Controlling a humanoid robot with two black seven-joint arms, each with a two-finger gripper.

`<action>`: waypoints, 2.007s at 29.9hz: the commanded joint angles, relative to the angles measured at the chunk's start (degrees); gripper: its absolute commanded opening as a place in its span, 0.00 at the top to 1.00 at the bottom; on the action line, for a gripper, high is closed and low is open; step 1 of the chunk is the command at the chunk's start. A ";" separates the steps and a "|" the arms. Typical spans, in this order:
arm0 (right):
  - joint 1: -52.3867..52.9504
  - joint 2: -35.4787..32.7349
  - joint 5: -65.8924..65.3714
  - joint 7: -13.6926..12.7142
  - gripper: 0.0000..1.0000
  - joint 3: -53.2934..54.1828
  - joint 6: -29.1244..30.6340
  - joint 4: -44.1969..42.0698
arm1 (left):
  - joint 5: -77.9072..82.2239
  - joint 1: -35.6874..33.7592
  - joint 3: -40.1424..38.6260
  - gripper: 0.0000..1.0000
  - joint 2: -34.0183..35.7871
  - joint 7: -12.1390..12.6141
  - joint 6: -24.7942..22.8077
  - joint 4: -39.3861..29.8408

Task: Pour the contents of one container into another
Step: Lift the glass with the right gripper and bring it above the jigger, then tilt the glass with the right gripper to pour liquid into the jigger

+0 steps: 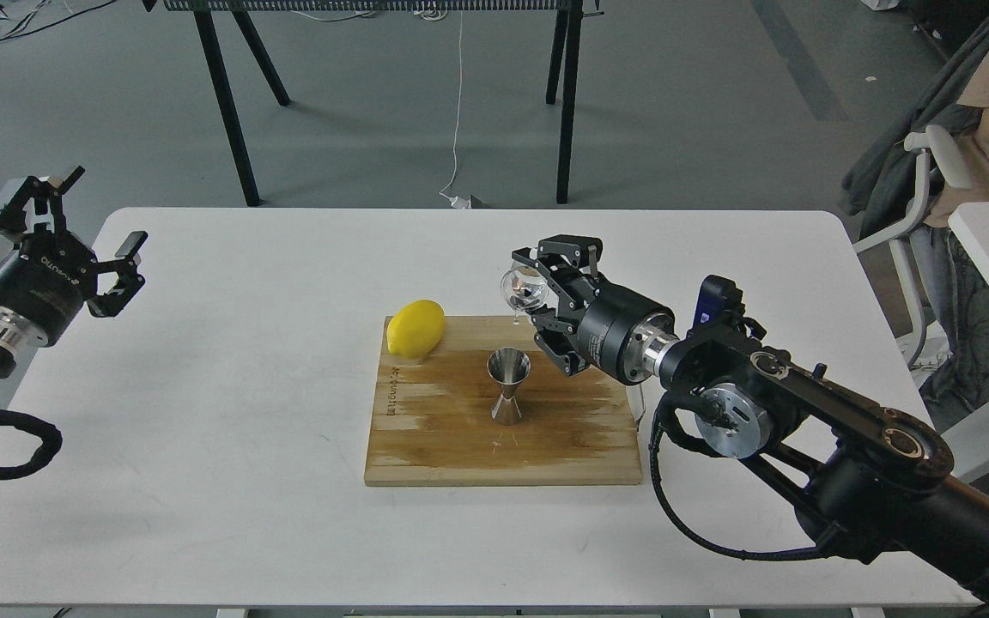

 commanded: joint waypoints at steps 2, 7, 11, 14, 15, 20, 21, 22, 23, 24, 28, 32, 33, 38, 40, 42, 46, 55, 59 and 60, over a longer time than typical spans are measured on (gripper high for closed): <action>0.34 0.04 -3.03 0.00 0.63 -2.15 -0.01 0.00 | -0.03 0.00 0.00 0.02 0.09 -0.01 0.00 0.00; 0.34 -0.05 -5.85 0.09 0.63 -3.83 -0.01 0.00 | -0.03 0.00 0.00 0.02 0.09 -0.01 0.00 0.00; 0.43 -0.05 -7.08 0.09 0.63 -3.91 -0.01 -0.09 | -0.03 0.00 0.00 0.02 0.09 -0.01 0.00 0.00; 0.52 -0.14 -7.87 0.09 0.63 -4.09 -0.01 -0.09 | -0.03 0.00 0.00 0.02 0.09 -0.01 0.00 0.00; 0.60 -0.14 -7.96 0.09 0.63 -4.44 0.07 -0.09 | -0.03 0.00 0.00 0.02 0.09 -0.01 0.00 0.00; 1.66 -0.75 -8.22 0.09 0.63 -6.20 0.07 0.00 | 0.06 0.00 0.00 0.02 0.09 -0.01 0.00 0.00; 1.66 -0.93 -8.22 0.09 0.63 -6.20 0.07 0.00 | -0.03 0.00 0.00 0.02 0.09 -0.01 0.00 0.00; 1.75 -0.93 -8.22 0.09 0.63 -6.29 0.07 0.00 | 0.06 0.00 0.00 0.02 0.17 -0.01 0.00 0.00; 1.75 -1.10 -8.22 0.09 0.63 -6.29 0.07 0.00 | 0.06 0.00 0.00 0.02 0.18 -0.01 0.00 0.00; 1.92 -1.19 -8.31 0.09 0.63 -6.29 0.16 0.00 | -0.03 0.00 0.00 0.02 0.18 -0.01 0.00 0.00; 2.01 -1.89 -10.06 0.09 0.63 -6.46 0.16 0.00 | -0.03 0.00 0.00 0.02 0.09 -0.01 0.00 0.00; 2.01 -1.98 -10.68 0.09 0.63 -7.07 0.25 0.08 | -0.03 0.00 0.00 0.02 0.09 -0.01 0.00 0.00; 2.19 -1.98 -10.77 0.09 0.63 -7.77 0.25 0.08 | -0.03 0.00 0.00 0.02 0.09 -0.01 0.00 0.00; 3.24 -2.33 -10.86 0.35 0.63 -9.27 0.25 0.08 | 0.06 0.00 0.00 0.02 0.09 -0.01 0.00 0.00; 3.42 -2.42 -10.86 0.35 0.63 -9.54 0.25 0.08 | 0.06 0.00 0.00 0.02 0.09 -0.01 0.00 0.00; 3.42 -2.42 -11.12 0.35 0.63 -9.63 0.25 0.00 | -0.03 0.00 0.00 0.02 0.09 -0.01 0.00 0.00; 3.33 -2.42 -12.88 0.44 0.63 -9.80 0.25 0.00 | -0.03 0.00 0.00 0.02 0.09 -0.01 0.00 0.00; 3.42 -2.51 -14.63 0.44 0.63 -10.24 0.25 0.00 | 0.06 0.00 0.00 0.02 0.09 -0.01 0.00 0.00; 4.91 -2.60 -15.78 1.14 0.63 -12.78 0.25 -0.09 | -0.03 0.00 0.00 0.02 0.09 -0.01 0.00 0.00; 5.26 -2.77 -15.87 1.31 0.63 -13.40 0.25 -0.09 | 0.06 0.09 0.00 0.02 0.09 -0.01 0.00 0.00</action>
